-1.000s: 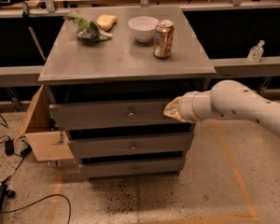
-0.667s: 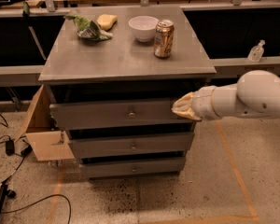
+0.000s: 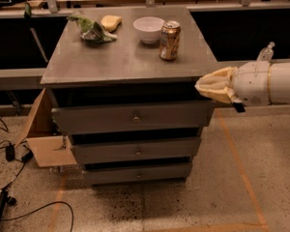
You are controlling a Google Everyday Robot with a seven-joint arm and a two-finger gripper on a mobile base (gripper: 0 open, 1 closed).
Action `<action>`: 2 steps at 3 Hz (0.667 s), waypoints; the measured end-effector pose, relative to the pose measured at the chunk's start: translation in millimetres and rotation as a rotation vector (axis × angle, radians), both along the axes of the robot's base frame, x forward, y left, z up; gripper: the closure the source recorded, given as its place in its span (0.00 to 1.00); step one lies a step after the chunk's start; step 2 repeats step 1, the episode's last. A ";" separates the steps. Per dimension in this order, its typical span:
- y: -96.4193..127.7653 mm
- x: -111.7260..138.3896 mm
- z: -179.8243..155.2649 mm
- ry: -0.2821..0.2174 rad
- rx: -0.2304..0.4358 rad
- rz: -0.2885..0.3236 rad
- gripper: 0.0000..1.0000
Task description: Close top drawer
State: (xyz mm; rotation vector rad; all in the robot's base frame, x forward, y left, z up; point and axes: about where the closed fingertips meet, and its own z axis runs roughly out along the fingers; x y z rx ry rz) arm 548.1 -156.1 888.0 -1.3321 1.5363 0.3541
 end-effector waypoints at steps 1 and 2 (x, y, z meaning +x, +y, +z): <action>1.2 0.0 10.3 -0.009 0.016 0.005 0.82; 1.2 0.0 10.3 -0.009 0.016 0.005 0.82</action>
Offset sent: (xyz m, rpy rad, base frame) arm 0.0000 0.0000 0.0000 0.0000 0.0000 0.0000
